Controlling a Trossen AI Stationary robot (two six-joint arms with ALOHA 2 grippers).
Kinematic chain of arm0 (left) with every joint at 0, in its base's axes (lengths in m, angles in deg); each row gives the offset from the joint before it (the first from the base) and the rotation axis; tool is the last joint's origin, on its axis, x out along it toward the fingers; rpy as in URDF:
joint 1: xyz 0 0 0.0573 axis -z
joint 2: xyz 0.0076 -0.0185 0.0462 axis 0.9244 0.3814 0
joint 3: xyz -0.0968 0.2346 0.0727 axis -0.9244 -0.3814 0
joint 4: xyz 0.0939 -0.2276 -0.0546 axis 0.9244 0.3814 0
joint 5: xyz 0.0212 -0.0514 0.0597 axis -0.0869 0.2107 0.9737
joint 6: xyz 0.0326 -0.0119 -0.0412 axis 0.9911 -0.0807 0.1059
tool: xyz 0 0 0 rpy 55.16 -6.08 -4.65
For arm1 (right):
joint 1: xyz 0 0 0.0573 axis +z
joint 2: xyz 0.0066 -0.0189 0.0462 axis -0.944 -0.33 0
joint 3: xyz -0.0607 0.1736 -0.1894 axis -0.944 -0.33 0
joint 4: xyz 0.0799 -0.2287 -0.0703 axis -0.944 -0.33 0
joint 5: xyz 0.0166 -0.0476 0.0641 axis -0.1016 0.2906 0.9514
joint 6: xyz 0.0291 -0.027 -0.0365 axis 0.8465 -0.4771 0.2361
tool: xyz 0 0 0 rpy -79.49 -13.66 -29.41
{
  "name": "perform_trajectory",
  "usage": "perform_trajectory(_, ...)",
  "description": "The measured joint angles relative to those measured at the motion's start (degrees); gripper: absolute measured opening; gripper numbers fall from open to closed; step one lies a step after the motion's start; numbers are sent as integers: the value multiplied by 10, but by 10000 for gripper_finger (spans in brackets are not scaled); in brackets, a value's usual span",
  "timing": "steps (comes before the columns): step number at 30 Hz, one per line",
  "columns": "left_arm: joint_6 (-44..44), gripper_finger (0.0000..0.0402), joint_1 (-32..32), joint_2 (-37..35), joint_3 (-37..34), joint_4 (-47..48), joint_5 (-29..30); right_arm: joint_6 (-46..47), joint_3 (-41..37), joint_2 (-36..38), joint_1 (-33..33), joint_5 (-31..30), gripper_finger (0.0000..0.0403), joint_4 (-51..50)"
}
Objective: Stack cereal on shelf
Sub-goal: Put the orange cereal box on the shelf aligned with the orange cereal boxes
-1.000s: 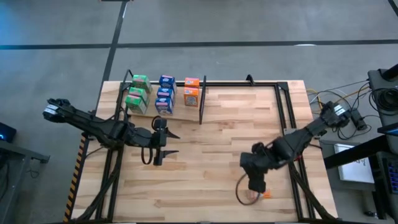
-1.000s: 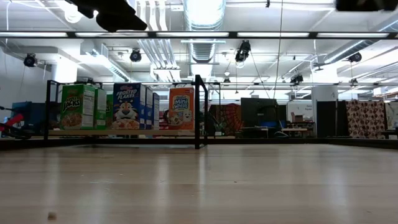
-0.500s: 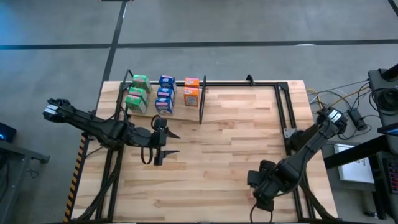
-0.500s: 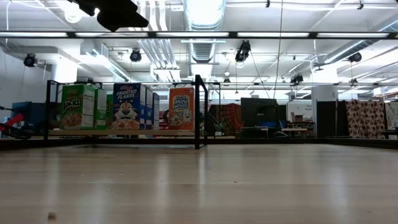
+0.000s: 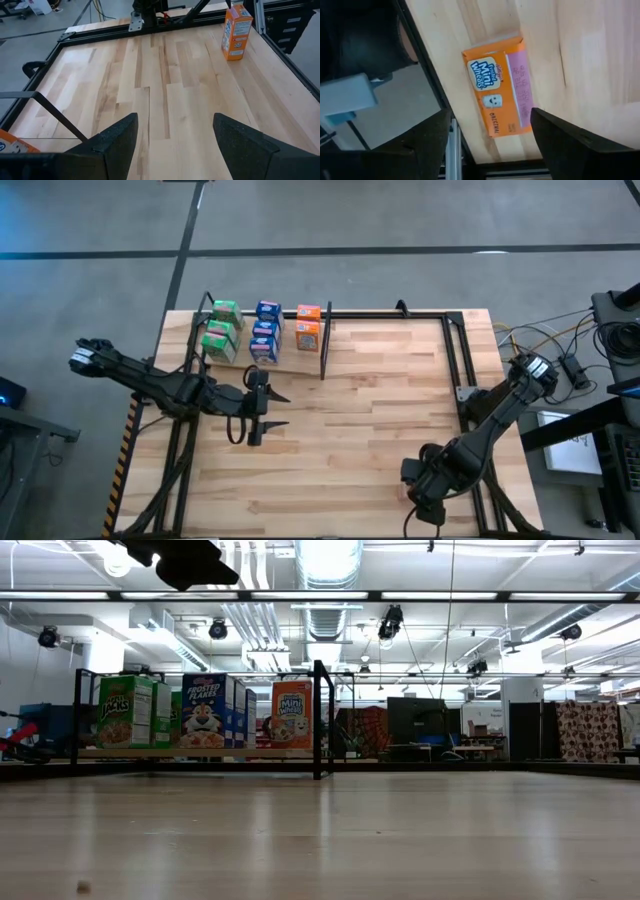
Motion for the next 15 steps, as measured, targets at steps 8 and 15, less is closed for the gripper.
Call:
perform_trajectory(8,0,242,0,0,0,0,0,-51,0,-16,6,-37,249,-5)
perform_trajectory(15,0,242,0,0,0,-1,0,-83,0,-44,12,-60,240,-17)
